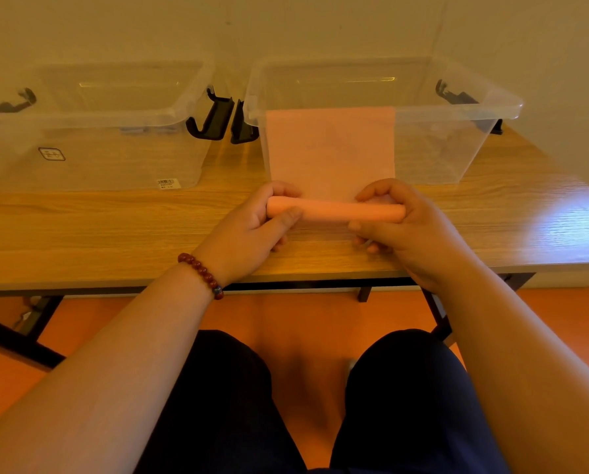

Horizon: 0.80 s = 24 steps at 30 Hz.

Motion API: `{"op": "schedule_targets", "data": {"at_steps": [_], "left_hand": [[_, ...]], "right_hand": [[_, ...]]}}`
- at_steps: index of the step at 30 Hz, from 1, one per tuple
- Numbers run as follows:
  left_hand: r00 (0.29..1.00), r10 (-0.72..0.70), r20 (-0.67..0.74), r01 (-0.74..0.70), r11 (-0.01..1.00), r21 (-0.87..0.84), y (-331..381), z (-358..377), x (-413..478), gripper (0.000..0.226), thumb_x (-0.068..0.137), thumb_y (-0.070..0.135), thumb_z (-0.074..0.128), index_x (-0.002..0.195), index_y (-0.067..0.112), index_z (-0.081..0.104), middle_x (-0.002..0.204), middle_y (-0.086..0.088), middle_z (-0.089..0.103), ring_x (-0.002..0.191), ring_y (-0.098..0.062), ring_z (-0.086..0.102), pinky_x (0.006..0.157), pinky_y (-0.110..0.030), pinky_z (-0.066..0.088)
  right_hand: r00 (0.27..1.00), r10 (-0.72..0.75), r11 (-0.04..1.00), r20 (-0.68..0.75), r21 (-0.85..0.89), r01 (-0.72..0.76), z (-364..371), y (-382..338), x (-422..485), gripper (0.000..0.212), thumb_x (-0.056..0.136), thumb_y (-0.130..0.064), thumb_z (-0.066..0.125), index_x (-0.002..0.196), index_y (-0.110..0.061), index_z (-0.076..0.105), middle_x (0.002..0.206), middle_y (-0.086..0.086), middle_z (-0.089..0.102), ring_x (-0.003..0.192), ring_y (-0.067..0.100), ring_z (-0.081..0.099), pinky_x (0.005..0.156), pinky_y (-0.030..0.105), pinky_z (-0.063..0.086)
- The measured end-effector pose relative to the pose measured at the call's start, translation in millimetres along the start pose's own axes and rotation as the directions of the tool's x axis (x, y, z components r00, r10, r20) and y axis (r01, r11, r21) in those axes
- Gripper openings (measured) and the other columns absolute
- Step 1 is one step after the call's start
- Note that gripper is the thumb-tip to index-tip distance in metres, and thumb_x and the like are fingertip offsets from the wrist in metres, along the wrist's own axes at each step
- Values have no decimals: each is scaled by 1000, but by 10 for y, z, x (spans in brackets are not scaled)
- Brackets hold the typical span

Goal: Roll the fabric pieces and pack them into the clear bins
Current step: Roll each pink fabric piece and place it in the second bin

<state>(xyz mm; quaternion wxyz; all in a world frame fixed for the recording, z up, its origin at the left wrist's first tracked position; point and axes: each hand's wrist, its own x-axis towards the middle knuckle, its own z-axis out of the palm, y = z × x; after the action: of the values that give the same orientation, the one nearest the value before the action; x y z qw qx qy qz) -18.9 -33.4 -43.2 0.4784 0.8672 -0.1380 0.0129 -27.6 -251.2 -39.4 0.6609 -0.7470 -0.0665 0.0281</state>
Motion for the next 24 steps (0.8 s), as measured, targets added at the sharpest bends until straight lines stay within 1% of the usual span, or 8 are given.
{"op": "schedule_targets", "data": {"at_steps": [5,8,12,14,16,18,22,24], "left_hand": [[1000,13,-25,-16,995,-100,32,-1,-10,19,97,27,49,112,37,48,82,10,60,63,6,57,58,-10,48],[999,0,-51,-9,984,-178,36,6,-12,15,97,24,49,101,39,51,75,13,62,61,3,58,58,-13,49],[997,6,-76,-21,979,-203,36,3,-21,10,97,25,49,96,34,53,64,14,63,57,1,57,54,-13,48],[998,-8,-58,-6,969,-246,43,-6,-30,13,92,22,57,97,33,54,70,11,63,59,1,58,56,-14,50],[999,-18,-50,4,962,-275,45,-6,-37,24,87,15,64,100,33,54,77,8,65,62,1,60,58,-15,51],[998,-36,-54,18,956,-292,53,-6,-41,24,89,12,62,99,31,54,70,9,68,59,1,61,57,-15,51],[997,-38,-72,17,961,-278,59,-4,-29,13,94,18,55,98,30,55,62,12,67,54,-1,59,53,-16,50],[997,-34,-72,13,963,-270,51,-6,-23,10,95,22,53,98,31,54,61,13,67,54,0,59,52,-16,50]], "right_hand": [[998,-27,999,-63,17,28,8,9,-3,6,88,-20,68,93,-17,66,77,4,71,71,20,67,62,26,52],[997,-5,995,-74,100,13,13,1,-2,11,89,-23,65,97,-16,64,75,2,70,66,18,66,56,23,52],[1000,1,995,-17,97,1,-15,-16,-17,29,84,-10,70,106,-26,58,90,10,72,71,20,68,58,26,53],[999,-20,996,-35,84,23,-12,-14,-19,20,87,-11,68,103,-21,60,85,9,71,70,20,67,58,26,52],[998,-33,996,-62,77,38,1,-5,-12,13,90,-15,65,103,-13,60,78,7,70,67,20,67,55,25,51],[997,-33,997,-73,71,38,12,2,-7,14,92,-21,63,102,-12,61,75,6,70,67,20,67,55,24,50],[999,-19,997,-35,80,22,-6,18,2,16,90,-22,65,105,-18,61,84,5,71,73,21,67,59,28,51],[1000,-17,997,-19,73,18,-21,29,5,27,86,-15,70,109,-27,59,83,5,71,74,23,66,61,29,51]]}}
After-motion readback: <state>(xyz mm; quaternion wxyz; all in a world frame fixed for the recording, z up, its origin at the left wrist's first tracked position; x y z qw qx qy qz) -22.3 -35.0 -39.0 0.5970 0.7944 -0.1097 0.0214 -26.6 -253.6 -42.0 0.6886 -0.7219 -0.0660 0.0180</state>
